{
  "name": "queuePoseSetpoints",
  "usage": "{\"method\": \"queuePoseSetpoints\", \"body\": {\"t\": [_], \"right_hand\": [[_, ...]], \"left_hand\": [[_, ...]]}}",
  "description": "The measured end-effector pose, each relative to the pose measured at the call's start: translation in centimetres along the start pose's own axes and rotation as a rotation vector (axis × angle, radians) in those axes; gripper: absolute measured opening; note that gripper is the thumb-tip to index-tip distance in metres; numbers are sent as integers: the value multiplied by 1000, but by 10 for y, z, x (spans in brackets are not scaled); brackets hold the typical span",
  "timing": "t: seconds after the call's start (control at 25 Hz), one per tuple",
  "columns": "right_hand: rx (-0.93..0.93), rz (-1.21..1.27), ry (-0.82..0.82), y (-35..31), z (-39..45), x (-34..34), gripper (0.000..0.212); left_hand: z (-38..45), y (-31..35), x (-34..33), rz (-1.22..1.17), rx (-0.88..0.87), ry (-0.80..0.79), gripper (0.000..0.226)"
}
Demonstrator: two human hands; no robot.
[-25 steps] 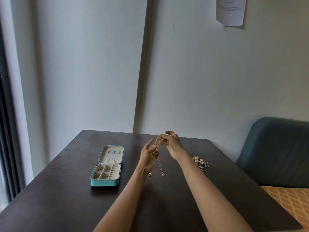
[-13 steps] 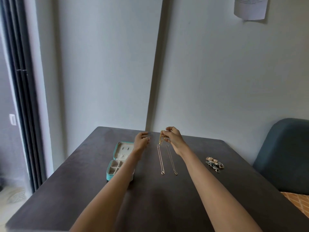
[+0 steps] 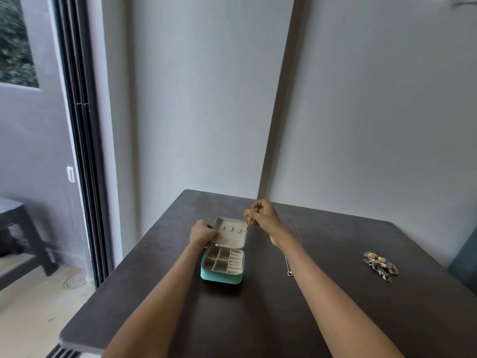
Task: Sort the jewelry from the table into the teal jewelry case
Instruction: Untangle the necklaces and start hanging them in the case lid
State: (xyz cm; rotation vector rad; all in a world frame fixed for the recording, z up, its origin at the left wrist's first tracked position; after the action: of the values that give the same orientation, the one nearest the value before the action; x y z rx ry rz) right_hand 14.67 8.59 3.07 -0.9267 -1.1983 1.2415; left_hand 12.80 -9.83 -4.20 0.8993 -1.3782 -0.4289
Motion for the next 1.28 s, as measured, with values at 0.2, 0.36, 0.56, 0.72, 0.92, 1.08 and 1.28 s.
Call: {"method": "queuePoseSetpoints", "body": {"t": [0.2,0.36,0.56,0.72,0.92,1.08,1.28], "right_hand": [[-14,-39,-28,12,3,-3,20],[13,-33,-48,11,3,-1,17],[16,-5,-60,15,0,-2,16],[-3,83,-52,15,-2,-3,16],[-43,299,-22,13,-5,-5,18],[-63,433,-8,6,-10,-8,18],[-72,500,-17,-3,-13,-7,19]], "left_hand": [[-5,-1,-8,-256,16,22,2],[-9,-6,-23,-455,-60,13,23],[-14,-1,-26,-314,-144,117,30],[-19,3,-20,-94,-213,210,34],[-36,25,-1,-270,-532,407,6],[-46,36,-1,-170,-702,338,6],[-52,40,-9,-91,-695,373,11]]}}
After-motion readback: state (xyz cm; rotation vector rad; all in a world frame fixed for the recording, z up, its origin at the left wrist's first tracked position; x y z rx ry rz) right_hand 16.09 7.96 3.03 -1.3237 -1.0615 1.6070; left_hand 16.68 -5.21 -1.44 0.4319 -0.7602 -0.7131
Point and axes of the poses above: each hand's wrist, its own z-axis towards the middle knuckle, its own x-axis out of the back of the hand, y = z × x, the point moved 1 cm from there along z, towards the middle knuckle, and after that the axes turned 6 degrees about z, right-handed, at the moved point
